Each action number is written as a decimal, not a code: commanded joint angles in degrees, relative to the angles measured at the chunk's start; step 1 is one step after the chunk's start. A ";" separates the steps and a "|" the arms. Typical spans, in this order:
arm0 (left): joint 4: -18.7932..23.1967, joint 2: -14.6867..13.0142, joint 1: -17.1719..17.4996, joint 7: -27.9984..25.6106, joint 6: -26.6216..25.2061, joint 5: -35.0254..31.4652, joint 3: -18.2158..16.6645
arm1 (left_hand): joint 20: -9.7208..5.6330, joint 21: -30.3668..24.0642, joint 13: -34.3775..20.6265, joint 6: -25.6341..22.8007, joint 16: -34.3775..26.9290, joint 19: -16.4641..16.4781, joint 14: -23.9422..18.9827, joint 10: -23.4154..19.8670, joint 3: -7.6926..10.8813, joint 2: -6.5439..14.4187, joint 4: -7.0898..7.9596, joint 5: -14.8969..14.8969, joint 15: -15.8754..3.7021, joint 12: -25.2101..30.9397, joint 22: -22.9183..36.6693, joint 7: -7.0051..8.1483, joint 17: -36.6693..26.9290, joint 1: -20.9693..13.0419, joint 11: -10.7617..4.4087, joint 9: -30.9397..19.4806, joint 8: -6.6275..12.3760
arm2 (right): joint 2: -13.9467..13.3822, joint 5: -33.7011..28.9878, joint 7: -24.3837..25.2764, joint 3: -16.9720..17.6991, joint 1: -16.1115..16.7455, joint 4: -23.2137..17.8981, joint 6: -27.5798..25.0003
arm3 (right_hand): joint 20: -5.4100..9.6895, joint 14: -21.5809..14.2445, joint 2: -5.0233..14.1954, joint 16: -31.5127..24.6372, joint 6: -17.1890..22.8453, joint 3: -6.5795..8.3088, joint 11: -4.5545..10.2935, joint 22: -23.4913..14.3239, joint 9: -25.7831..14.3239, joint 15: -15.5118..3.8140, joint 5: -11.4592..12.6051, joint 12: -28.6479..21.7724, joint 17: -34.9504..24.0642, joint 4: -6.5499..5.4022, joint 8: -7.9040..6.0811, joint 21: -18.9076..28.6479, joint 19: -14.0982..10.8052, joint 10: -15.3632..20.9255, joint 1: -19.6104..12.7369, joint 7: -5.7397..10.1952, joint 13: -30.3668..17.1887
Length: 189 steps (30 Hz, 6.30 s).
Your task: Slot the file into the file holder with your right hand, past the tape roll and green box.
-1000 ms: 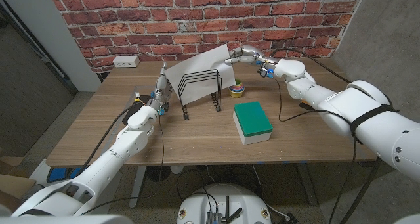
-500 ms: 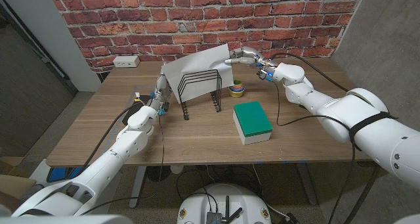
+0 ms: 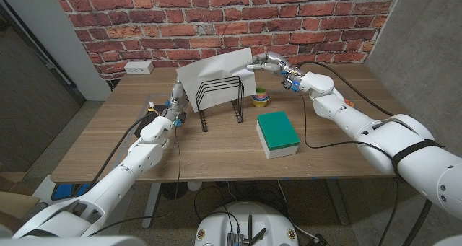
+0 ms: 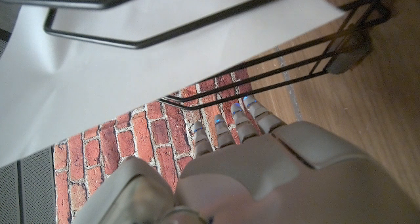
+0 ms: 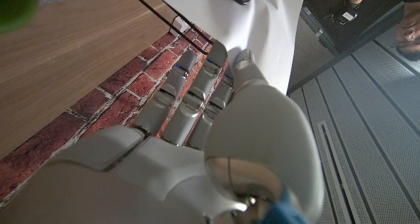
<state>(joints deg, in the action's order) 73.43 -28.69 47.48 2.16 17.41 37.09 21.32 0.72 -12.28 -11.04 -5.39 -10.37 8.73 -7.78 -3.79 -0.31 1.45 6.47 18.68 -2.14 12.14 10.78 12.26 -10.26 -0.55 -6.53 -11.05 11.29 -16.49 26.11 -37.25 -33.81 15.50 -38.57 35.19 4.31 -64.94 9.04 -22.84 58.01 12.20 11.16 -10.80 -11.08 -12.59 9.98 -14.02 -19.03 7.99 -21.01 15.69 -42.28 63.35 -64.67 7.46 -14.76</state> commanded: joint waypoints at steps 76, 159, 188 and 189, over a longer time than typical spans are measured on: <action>0.02 -0.01 -0.02 -0.04 -0.03 -0.02 0.01 | 0.12 -0.07 -0.27 -0.16 -0.34 0.24 -0.42 0.05 0.35 0.25 -0.03 0.51 -0.21 0.10 0.26 0.30 -0.12 0.12 -0.41 -0.25 0.11 | 3.53 -2.03 12.84 -0.39 4.18 0.13 4.55 | 7.56 1.88 -0.82 1.95 -0.18 0.85 0.44 -0.28 -0.36 -0.47 0.06 0.86 -1.68 0.25 0.53 0.51 0.41 0.11 2.16 0.82 -1.91; -0.16 0.07 -0.12 0.01 0.03 -0.05 0.05 | 0.09 -0.08 -0.28 -0.14 -0.34 0.25 -0.44 0.00 0.38 0.23 -0.02 0.51 -0.18 0.12 0.26 0.30 -0.12 0.13 -0.54 -0.25 0.10 | 7.09 1.58 -3.52 0.93 -1.23 15.54 8.04 | 2.63 31.02 -9.15 9.98 -25.67 -6.07 -2.04 0.32 -0.01 2.91 1.35 4.04 -4.60 -0.25 10.53 -3.10 8.15 -27.66 9.01 -0.89 1.38; -0.08 0.04 -0.08 -0.01 0.00 -0.03 0.03 | 0.10 -0.07 -0.28 -0.15 -0.32 0.25 -0.39 0.08 0.38 0.22 -0.02 0.50 -0.21 0.09 0.26 0.30 -0.12 0.13 -0.45 -0.25 0.11 | 5.50 1.25 -8.79 2.17 -2.85 17.29 6.80 | -1.07 43.63 -11.17 12.41 -37.90 -8.32 -4.85 0.87 0.42 8.02 3.12 3.90 -0.38 -1.29 10.90 -5.31 17.21 -40.12 13.81 -2.83 2.83; -0.09 0.04 -0.08 -0.01 0.00 -0.03 0.03 | 0.08 -0.08 -0.28 -0.15 -0.32 0.27 -0.39 0.14 0.38 0.22 -0.02 0.50 -0.20 0.07 0.26 0.30 -0.12 0.13 -0.45 -0.25 0.11 | 5.41 1.27 -8.81 2.23 -2.78 17.26 6.97 | -1.04 43.73 -11.17 12.43 -37.96 -8.32 -4.86 0.87 0.42 7.98 3.13 3.91 -0.35 -1.30 10.90 -5.32 17.27 -40.18 13.84 -2.83 2.84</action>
<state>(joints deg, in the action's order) 73.25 -28.61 47.36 2.20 17.42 37.04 21.38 0.72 -12.28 -11.04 -5.39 -10.37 8.73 -7.78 -3.79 -0.31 1.45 6.48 18.68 -2.13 12.14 10.79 12.26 -10.25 -0.55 -6.53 -11.05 11.29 -10.20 27.58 -44.99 -32.10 12.83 -21.49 41.58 2.53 -21.67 -2.18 -10.58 20.42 4.17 6.36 -9.85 -10.65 -2.62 12.74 -9.96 -19.39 6.50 -10.15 10.32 -25.32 23.48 -51.49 4.67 -11.98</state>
